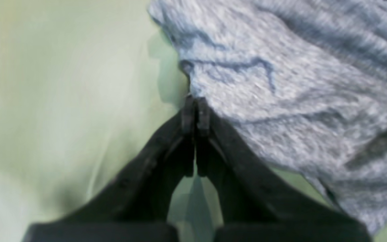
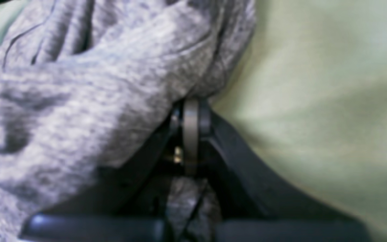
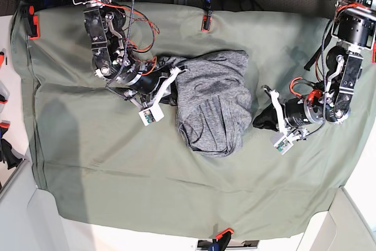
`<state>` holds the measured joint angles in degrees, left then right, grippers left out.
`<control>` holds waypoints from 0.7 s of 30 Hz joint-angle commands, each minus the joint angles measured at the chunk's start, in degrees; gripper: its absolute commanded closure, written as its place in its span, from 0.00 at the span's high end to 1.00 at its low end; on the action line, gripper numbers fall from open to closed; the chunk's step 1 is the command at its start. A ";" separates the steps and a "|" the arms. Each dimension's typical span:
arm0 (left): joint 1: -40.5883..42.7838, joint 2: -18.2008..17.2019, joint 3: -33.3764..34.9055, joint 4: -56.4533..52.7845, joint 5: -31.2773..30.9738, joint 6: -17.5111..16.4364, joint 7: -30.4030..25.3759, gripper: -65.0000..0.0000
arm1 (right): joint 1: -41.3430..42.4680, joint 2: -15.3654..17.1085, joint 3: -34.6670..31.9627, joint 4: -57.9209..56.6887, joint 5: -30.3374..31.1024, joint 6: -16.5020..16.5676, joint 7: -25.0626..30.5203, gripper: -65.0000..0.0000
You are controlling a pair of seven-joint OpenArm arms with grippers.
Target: Fold the T-shirt properly
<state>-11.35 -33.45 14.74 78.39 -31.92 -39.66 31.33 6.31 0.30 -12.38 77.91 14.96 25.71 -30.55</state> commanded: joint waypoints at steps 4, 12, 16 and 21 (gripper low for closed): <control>4.48 -1.81 -6.67 6.23 -2.08 -0.34 -0.63 0.00 | -0.50 -0.31 -0.37 4.15 -1.53 1.29 -2.51 0.00; 14.03 -1.77 -21.35 13.46 -11.80 -0.34 4.55 0.00 | -0.48 0.85 4.28 11.23 -5.90 -2.03 -5.77 0.00; 19.26 -1.62 -26.84 17.73 -14.82 -0.34 6.25 0.00 | -2.69 2.49 10.12 15.19 -5.60 -2.01 -7.43 0.00; 27.34 -1.60 -33.22 22.10 -17.27 -0.34 6.32 0.00 | -7.37 5.81 16.83 19.19 -0.28 -1.95 -8.09 0.00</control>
<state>16.51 -33.98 -17.96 99.57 -48.12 -39.70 38.83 -1.80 5.87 4.32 95.83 13.89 23.55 -39.77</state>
